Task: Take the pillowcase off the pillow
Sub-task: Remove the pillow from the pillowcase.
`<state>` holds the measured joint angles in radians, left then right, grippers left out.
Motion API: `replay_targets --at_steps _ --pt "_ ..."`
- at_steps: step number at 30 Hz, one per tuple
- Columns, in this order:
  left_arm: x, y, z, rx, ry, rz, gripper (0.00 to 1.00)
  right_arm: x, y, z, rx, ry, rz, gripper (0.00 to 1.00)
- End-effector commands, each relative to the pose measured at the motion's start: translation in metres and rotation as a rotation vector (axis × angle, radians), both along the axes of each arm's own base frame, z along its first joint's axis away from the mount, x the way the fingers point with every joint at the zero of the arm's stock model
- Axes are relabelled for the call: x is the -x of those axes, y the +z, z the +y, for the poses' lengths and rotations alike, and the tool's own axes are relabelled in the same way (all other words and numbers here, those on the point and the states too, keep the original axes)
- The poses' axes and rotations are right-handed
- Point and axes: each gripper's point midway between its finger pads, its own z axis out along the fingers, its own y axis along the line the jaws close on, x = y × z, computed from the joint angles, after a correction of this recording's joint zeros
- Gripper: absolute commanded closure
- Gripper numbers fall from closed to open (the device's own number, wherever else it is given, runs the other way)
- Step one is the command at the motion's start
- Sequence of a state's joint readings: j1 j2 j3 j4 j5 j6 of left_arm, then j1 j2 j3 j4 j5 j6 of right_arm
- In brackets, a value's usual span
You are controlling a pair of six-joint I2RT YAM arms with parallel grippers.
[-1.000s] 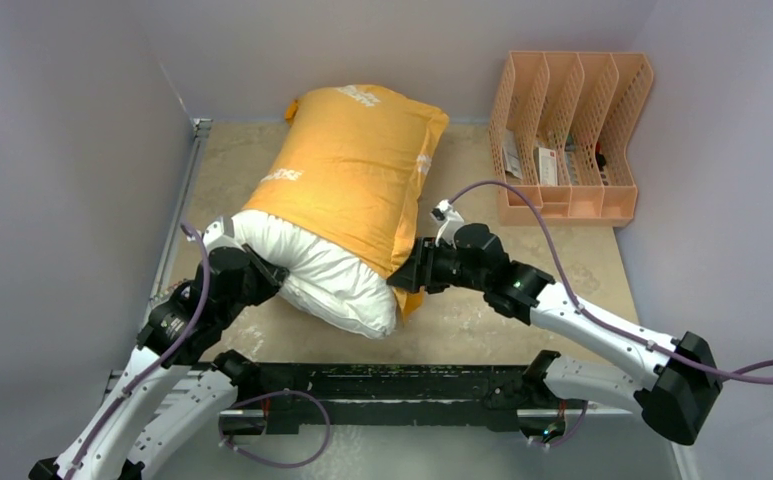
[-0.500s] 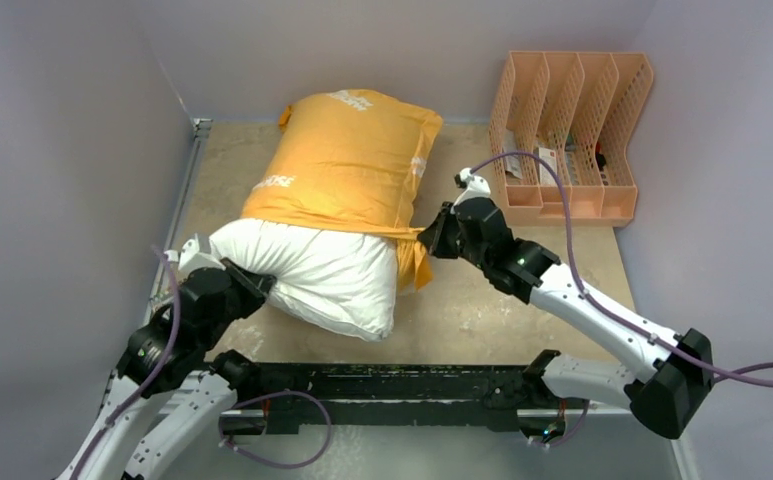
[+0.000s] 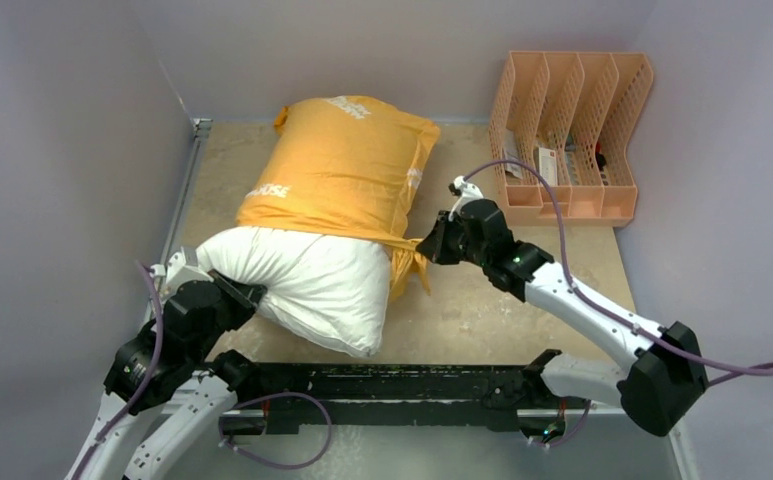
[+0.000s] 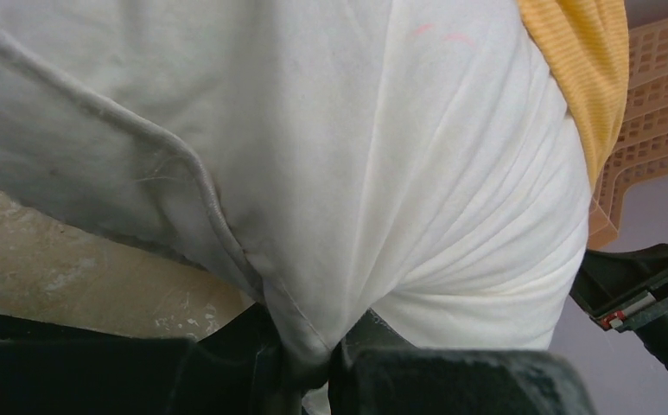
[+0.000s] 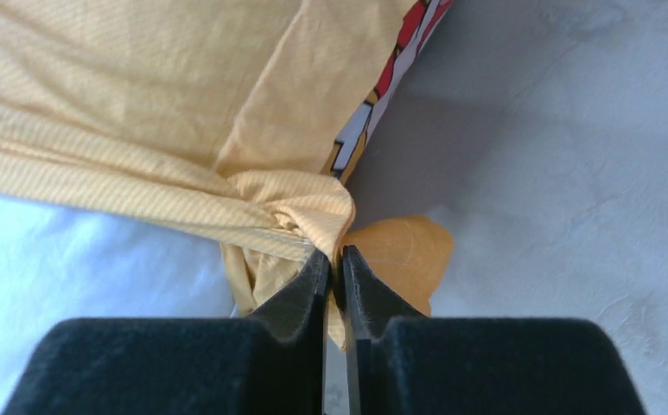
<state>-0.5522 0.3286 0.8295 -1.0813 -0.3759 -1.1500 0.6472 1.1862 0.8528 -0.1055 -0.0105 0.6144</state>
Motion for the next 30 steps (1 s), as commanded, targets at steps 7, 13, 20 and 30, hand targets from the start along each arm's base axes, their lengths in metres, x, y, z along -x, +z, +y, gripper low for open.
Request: replay_targets --at_steps 7,13,20,30 --pt "-0.019 0.034 0.008 -0.067 0.042 -0.075 1.00 -0.009 0.067 -0.045 0.102 -0.084 -0.163 0.25" --pt "-0.006 0.029 0.024 -0.098 0.089 -0.026 1.00 -0.087 0.078 -0.031 0.041 -0.220 -0.096 0.01" --pt "-0.002 0.036 0.023 -0.114 0.061 -0.023 1.00 -0.176 0.040 0.024 -0.132 -0.116 0.086 0.01" --pt "-0.006 0.031 0.015 -0.103 0.030 -0.029 1.00 -0.172 -0.035 0.041 -0.160 -0.044 0.182 0.81"
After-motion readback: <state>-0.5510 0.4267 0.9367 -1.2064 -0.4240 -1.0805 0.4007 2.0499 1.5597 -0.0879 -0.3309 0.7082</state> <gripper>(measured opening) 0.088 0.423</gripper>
